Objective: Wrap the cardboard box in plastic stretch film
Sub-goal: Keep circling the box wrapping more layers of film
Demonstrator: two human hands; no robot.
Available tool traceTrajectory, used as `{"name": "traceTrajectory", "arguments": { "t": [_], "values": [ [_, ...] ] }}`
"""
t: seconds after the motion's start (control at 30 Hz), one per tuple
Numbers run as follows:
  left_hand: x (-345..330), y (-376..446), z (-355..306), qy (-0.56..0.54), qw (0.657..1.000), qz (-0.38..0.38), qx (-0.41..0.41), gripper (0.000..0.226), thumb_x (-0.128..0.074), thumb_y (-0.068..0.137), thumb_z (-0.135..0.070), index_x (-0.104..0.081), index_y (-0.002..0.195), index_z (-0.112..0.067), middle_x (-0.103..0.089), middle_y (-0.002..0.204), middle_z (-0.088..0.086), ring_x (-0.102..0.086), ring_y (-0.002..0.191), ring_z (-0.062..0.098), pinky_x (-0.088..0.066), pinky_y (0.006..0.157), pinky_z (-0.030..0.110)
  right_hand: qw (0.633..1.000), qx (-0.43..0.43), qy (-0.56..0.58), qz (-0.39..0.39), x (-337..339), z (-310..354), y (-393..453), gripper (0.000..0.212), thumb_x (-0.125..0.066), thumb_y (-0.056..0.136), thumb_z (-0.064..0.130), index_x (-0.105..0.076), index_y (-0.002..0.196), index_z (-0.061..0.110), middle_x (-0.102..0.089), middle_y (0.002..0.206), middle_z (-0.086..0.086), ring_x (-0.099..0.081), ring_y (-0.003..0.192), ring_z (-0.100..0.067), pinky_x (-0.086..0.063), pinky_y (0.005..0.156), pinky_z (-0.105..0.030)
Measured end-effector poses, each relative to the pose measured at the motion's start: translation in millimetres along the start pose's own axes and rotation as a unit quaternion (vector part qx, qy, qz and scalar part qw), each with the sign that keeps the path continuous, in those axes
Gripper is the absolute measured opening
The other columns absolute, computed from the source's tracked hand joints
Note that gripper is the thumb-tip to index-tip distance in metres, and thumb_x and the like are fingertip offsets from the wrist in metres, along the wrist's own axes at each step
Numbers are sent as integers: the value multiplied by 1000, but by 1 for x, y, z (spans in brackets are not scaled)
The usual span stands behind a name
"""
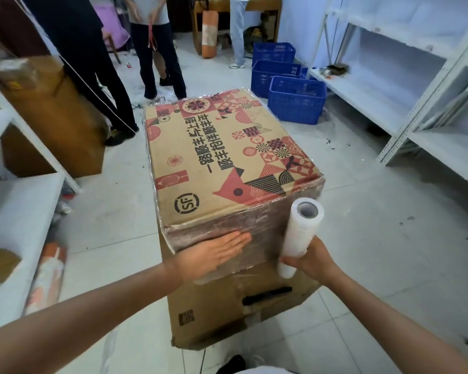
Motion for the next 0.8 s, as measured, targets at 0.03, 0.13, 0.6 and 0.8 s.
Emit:
{"name": "traceTrajectory", "arguments": {
  "t": [0.03, 0.13, 0.6, 0.8],
  "values": [
    [-2, -1, -2, -9, 1000, -2, -1, 83, -43, 94, -35, 6, 145, 8, 13, 146, 39, 15, 132, 55, 13, 106, 61, 1000, -1, -2, -18, 1, 0, -1, 74, -89, 62, 26, -49, 123, 17, -55, 111, 6, -53, 103, -17, -43, 78, -27],
    [-6, -2, -4, -49, 998, -10, 22, 88, -42, 92, -37, 11, 142, 13, 16, 145, 40, 18, 132, 57, 16, 105, 63, 998, -7, 7, -65, 3, 0, -3, 76, -89, 61, 28, -48, 124, 15, -56, 109, 6, -54, 99, -16, -43, 74, -25],
    [15, 47, -63, -202, 973, -45, -97, 39, -49, 91, -26, -56, 124, -7, -30, 151, 15, -19, 142, 31, -2, 113, 46, 999, 3, -31, 18, 16, 2, -8, 72, -78, 76, 13, -39, 137, 7, -53, 129, -5, -52, 118, -23, -47, 95, -34],
    [-2, 88, -95, -21, 986, -44, -159, 54, -35, 99, -20, -19, 147, -1, -10, 157, 14, -4, 145, 27, 15, 106, 43, 999, 8, -37, 20, 17, 1, -6, 78, -80, 74, 20, -37, 139, 15, -52, 133, -2, -51, 119, -22, -47, 96, -33]
  ]
}}
Point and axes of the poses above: each hand's wrist, its own y-axis towards the middle knuckle, its own x-axis out of the back of the hand, z = x × y, the point moved 5 cm from there along y, towards the middle knuckle
